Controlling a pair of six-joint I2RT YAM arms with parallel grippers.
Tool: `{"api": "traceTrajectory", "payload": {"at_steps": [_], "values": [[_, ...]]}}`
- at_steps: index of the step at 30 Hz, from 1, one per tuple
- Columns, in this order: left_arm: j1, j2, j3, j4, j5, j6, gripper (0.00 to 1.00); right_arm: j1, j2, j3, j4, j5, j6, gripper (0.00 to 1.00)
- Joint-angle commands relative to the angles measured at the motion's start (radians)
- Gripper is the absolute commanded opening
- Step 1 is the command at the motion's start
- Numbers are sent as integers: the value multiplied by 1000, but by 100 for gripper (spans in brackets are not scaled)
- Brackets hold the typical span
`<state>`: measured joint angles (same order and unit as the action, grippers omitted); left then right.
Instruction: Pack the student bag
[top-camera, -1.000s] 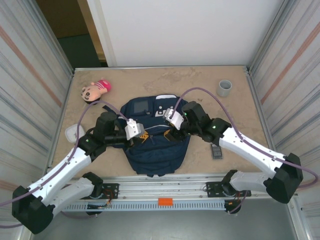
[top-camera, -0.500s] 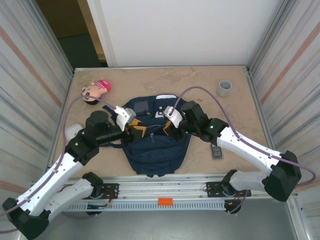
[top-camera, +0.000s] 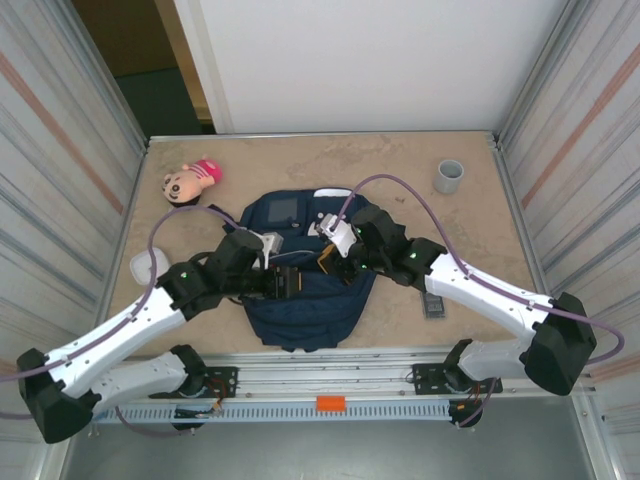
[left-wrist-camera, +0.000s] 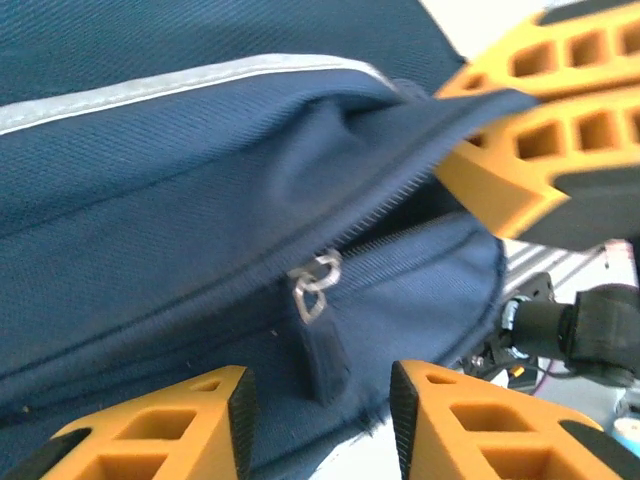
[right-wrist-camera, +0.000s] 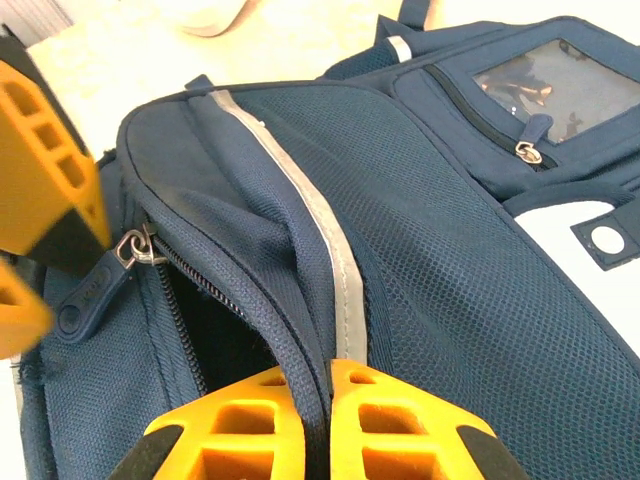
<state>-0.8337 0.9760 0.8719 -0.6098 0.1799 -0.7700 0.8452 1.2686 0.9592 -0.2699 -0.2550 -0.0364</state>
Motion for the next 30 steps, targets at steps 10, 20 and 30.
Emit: {"api": "traceTrajectory", "payload": {"at_steps": [10,20,30], "values": [[-4,29,2,65,-64,-107,18,23,-13,53,84,-36,-1,0],[47,-58,-35,-153,-206,11,0,-86,-128,-4,31,-93,-36,0],[130,-107,-136,6,-27,170,0,-71,-92,41,-126,-26,-99,24]]}}
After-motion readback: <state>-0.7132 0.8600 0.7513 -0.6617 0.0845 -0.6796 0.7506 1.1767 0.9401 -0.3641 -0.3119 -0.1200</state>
